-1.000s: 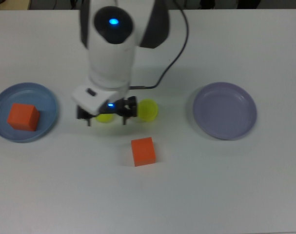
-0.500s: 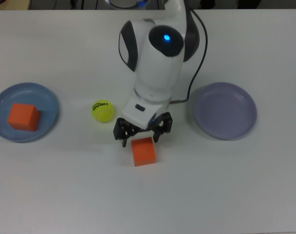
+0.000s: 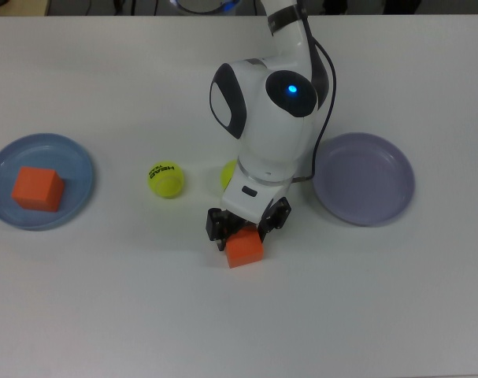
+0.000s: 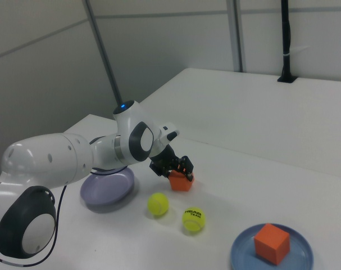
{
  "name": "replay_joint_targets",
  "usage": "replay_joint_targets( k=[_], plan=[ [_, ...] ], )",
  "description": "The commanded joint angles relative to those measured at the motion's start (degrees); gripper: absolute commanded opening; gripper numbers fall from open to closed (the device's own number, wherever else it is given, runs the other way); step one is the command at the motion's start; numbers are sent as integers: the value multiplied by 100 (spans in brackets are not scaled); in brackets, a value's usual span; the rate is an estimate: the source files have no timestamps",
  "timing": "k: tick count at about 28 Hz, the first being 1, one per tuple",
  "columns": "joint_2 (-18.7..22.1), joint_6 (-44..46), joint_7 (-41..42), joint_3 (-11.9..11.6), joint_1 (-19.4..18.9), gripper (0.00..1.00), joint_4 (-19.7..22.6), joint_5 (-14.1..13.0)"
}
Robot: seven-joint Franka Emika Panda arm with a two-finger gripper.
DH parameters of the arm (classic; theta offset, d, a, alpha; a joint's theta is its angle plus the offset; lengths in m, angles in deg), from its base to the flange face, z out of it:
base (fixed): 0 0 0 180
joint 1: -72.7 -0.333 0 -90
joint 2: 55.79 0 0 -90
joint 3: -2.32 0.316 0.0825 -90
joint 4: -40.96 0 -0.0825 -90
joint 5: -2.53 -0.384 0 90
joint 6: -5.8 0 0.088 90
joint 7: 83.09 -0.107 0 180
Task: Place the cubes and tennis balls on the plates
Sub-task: 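Move the gripper to the second orange cube and grasp it, then carry the second orange cube onto the blue plate beside the first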
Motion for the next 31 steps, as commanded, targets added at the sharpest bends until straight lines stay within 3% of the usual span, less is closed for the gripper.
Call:
replay_joint_targets(
  k=[1, 9, 14, 18, 20, 26, 31],
  plan=[
    [208, -65, -419, -17, -9, 0, 26, 65],
    [824, 795, -350, -210, 263, 0, 26, 21],
    [1202, 2226, 19, -289, 562, 0, 35, 30],
    [1439, 4001, 739, -333, 791, 0, 26, 91],
    [1501, 4721, 1099, -508, 809, 0, 18, 109],
    [1361, 4761, 1233, -1027, 887, 0, -9, 162],
    [1106, 4183, 1215, -1045, 1151, 0, -9, 416]
  ],
)
